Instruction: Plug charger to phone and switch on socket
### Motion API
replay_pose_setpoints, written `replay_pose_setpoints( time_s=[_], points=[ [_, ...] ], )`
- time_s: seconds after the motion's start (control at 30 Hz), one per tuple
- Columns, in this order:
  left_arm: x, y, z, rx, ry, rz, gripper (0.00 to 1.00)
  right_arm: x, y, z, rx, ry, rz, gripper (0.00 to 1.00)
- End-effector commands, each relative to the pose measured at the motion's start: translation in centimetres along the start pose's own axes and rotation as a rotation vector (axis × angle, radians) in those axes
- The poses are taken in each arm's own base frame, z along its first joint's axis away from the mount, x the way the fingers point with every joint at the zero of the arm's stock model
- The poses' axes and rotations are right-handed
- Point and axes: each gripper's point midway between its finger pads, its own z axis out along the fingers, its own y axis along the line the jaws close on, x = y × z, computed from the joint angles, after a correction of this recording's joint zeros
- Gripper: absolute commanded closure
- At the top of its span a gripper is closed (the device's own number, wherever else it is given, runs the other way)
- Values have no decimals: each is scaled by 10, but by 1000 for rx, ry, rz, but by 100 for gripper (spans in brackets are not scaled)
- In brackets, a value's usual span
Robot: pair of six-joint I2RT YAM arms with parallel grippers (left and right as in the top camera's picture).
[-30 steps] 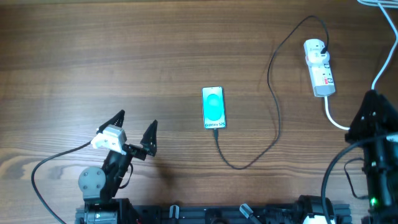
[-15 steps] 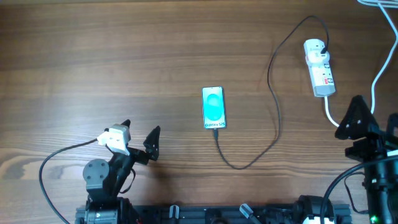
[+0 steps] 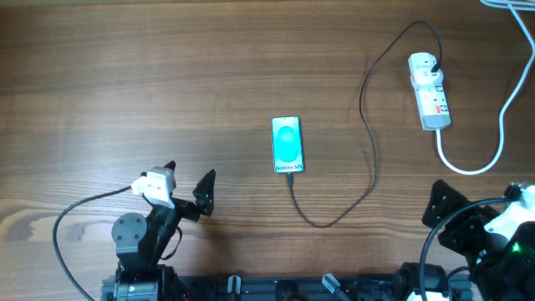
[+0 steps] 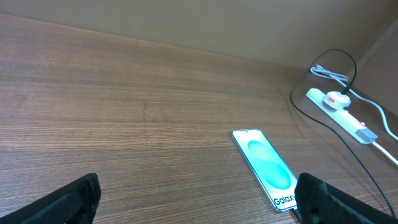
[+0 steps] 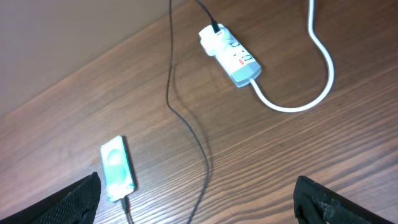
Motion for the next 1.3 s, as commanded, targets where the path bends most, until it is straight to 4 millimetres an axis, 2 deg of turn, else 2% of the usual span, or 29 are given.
replay_pose_setpoints(
  time_s=[0.0,0.1,0.2,0.4,0.6,0.97,1.2,1.27],
  points=[
    [3,1,0,-1,6,-7,0,-3,-8,-1,43,-27,-8,0],
    [3,1,0,-1,6,-7,0,-7,0,15,4,-43,-114,0],
    [3,1,0,0,7,-7,0,-4,18,43,-122,-111,-220,1],
    [3,1,0,0,7,-7,0,13,39,85,-339,-304,-234,0],
    [3,1,0,0,7,-7,0,18,38,113,-434,-484,-152,0],
    [3,1,0,-1,6,-7,0,48,26,145,-452,-492,-111,0],
    [3,1,0,0,7,-7,0,46,26,145,-449,-514,-127,0],
    [3,1,0,-1,6,-7,0,47,27,144,-436,-530,-205,0]
  ],
)
